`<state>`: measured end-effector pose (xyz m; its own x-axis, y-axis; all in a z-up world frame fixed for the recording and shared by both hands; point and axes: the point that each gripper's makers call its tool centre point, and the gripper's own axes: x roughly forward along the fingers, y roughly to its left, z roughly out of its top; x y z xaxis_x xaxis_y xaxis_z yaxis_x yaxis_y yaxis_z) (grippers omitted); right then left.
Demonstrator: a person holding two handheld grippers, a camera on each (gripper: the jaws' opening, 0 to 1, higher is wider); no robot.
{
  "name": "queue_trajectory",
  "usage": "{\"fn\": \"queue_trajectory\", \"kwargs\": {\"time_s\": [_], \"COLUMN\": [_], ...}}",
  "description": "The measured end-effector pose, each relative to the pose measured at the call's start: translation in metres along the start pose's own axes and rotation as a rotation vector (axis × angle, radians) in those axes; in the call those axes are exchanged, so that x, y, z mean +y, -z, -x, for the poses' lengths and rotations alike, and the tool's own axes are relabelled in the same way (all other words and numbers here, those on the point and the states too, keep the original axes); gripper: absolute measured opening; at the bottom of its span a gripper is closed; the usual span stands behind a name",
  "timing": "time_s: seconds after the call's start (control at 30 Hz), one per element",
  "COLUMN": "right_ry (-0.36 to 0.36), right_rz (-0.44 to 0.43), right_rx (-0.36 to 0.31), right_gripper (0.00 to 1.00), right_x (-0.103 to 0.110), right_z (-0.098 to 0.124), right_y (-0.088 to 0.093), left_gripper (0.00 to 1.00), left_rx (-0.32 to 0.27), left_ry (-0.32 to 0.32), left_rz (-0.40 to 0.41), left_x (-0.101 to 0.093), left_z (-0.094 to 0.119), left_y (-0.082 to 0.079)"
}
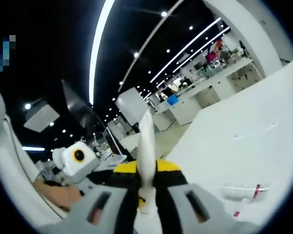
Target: Arrange the skincare products in the storage area until every visible bottle or jar stands upright without overlapping.
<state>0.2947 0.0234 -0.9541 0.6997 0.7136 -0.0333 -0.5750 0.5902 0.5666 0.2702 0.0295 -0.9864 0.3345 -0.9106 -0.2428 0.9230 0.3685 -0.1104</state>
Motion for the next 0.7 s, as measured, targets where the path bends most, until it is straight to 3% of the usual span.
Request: {"fn": "queue_trajectory", "kwargs": {"time_s": [0.2, 0.37, 0.7], "right_ry": [0.012, 0.016, -0.054], "right_rz": [0.119, 0.188, 0.256], "right_rx": [0.076, 0.121, 0.208], "right_gripper": [0.08, 0.08, 0.09], "right_x": [0.0, -0.005, 0.002], "right_z": [0.001, 0.001, -0.001], "right_y": [0.013, 0.021, 0.037], "left_gripper": [0.21, 0.23, 0.28], "left_rx": [-0.023, 0.013, -0.009], "left_ry": [0.025, -0.031, -0.017], "left_rz": [0.009, 0.024, 0.04], "left_x": [0.008, 0.031, 0.036], "left_z": [0.012, 0.022, 0.035], "left_y": [0.0, 0.009, 0.0]}}
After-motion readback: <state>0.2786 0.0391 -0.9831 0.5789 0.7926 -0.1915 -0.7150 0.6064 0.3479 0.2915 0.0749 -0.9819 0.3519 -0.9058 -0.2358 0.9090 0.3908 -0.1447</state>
